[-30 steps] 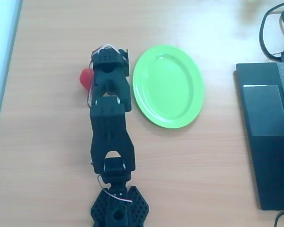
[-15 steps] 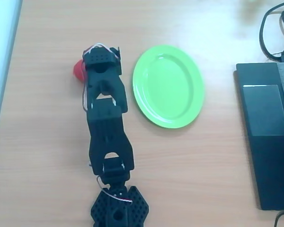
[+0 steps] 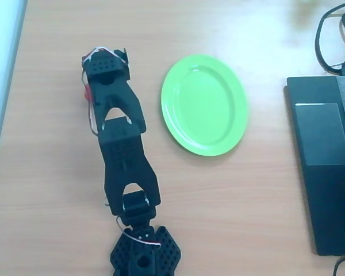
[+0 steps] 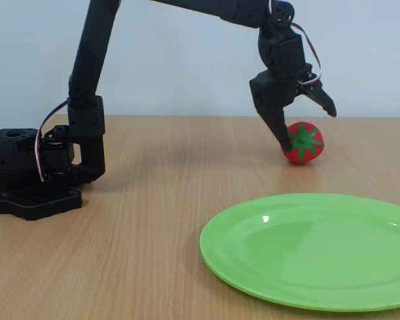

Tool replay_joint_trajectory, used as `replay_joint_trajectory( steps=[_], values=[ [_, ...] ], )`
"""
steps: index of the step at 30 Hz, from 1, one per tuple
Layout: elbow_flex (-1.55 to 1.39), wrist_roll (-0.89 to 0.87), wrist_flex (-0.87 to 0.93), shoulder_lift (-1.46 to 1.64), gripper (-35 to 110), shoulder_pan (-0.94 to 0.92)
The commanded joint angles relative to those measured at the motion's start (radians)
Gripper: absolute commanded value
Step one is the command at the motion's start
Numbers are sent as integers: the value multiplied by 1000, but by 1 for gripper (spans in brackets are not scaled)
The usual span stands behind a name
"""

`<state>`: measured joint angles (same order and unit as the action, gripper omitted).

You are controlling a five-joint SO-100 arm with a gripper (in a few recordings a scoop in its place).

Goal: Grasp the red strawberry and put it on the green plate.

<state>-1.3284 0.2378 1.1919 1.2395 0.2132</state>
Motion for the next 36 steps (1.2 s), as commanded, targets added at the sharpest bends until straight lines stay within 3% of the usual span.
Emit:
replay_joint_trajectory(
  steps=[1,18,25,36],
  values=[
    [38,32,5,-6,51,28],
    [97,20,9,-98,44,37],
    [94,2,11,-107,29,38],
    [112,-43,11,-109,37,15]
  ],
)
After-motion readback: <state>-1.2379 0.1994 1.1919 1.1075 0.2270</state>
